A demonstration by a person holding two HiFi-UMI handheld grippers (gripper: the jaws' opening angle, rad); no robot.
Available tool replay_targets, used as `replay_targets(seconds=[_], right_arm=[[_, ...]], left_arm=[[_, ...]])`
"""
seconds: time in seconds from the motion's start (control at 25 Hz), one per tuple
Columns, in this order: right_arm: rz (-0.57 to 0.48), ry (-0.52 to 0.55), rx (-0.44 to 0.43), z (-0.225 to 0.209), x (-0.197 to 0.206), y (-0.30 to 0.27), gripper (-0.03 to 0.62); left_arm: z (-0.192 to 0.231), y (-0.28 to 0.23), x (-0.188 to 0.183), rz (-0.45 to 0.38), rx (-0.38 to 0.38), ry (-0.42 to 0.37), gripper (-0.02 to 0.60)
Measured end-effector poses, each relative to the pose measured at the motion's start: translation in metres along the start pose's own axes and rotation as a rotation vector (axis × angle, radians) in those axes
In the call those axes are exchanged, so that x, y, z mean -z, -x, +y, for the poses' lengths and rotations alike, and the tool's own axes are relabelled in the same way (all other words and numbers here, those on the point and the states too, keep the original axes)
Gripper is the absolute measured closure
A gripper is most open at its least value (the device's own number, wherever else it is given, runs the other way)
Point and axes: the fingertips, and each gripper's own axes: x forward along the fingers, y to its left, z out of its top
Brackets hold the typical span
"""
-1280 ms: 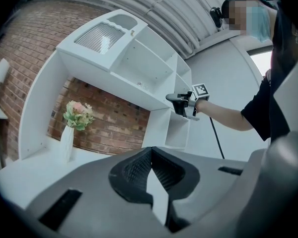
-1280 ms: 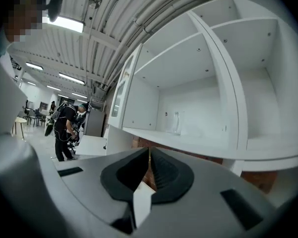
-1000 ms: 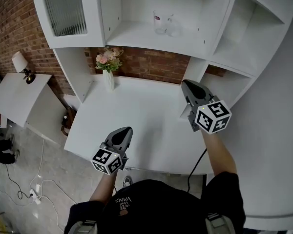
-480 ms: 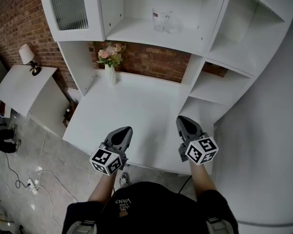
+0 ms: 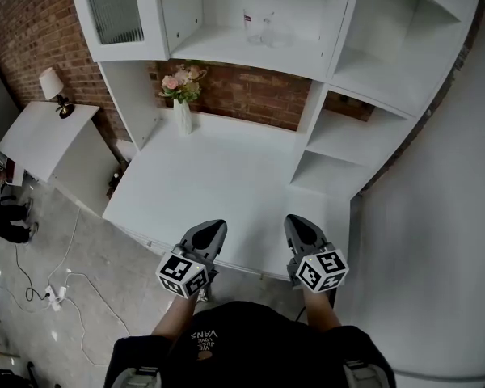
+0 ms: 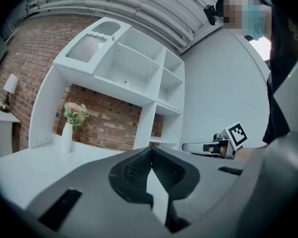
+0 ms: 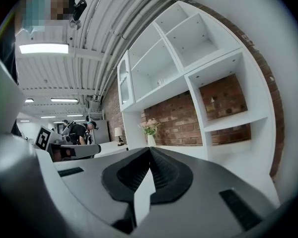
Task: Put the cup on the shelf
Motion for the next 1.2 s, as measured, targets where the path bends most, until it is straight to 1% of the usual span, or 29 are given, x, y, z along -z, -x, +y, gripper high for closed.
replay_targets(seconds=[0.2, 0.56, 0.92, 1.2], right_arm=[[0.046, 0.014, -0.025, 0.003, 0.019, 0.019, 0.592], [0.074, 0.032, -0.031, 0.005, 0.031, 0.04, 0.594], [0.073, 0.035, -0.034, 0.002, 0.03, 0.04, 0.594], [0.071, 0.024, -0.028, -0.001, 0.03, 0.032, 0.594]], left_arm=[[-0.02, 0.008, 0.013, -0.006, -0.018, 0.014, 0.574], [-0.043, 0.02, 0.027, -0.001, -0.04, 0.024, 0.574], [-0.046, 0.02, 0.028, 0.015, -0.045, 0.029, 0.574], [-0.036, 0.016, 0.03, 0.013, -0.048, 0.027, 0.574]])
